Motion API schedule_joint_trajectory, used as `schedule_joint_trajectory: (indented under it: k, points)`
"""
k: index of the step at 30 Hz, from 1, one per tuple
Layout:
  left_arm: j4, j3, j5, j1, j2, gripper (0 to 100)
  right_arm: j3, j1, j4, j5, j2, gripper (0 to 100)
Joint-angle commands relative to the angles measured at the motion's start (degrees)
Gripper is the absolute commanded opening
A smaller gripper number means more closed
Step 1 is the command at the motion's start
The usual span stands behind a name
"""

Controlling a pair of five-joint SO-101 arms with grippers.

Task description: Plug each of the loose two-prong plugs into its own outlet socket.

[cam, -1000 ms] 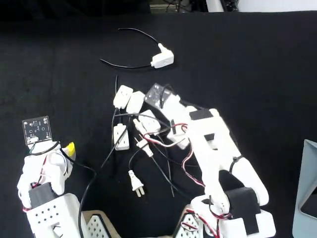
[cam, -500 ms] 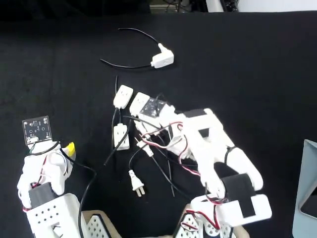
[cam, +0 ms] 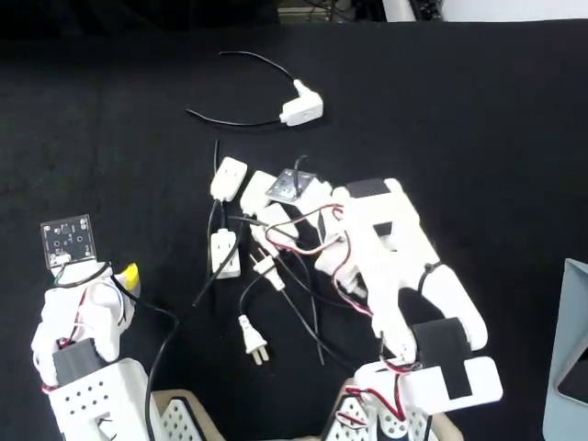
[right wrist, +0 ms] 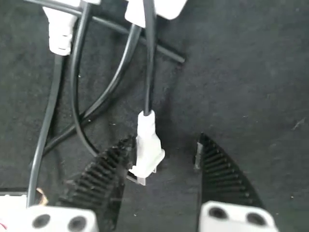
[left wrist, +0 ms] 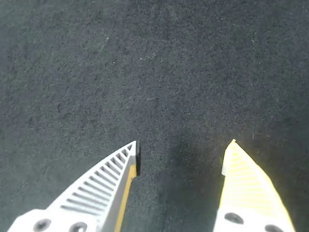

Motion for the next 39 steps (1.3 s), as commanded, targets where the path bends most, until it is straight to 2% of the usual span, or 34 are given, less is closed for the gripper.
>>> schedule_joint_trajectory:
  k: [1,16,24,34,39]
  points:
    - [-0.26,-0.48,0.09,0.48,-0.53,29,0.84,0.35,0.26,-0.70,-0.22,20.5]
    - [-0.26,-0.48,0.09,0.48,-0.53,29,1.45,0.62,-0.18,-0.53,0.22,20.4]
    - [-0.26,-0.48,0.09,0.48,-0.53,29,5.49,0.70,-9.41,-0.35,-0.13,8.3]
    - [-0.26,-0.48,0.09,0.48,-0.53,29,5.49,2.64,-9.32,-0.26,-0.22,8.1]
    - [-0.26,-0.48,0.09,0.48,-0.53,29,5.41,5.36,-6.24,3.43,-0.22,8.3]
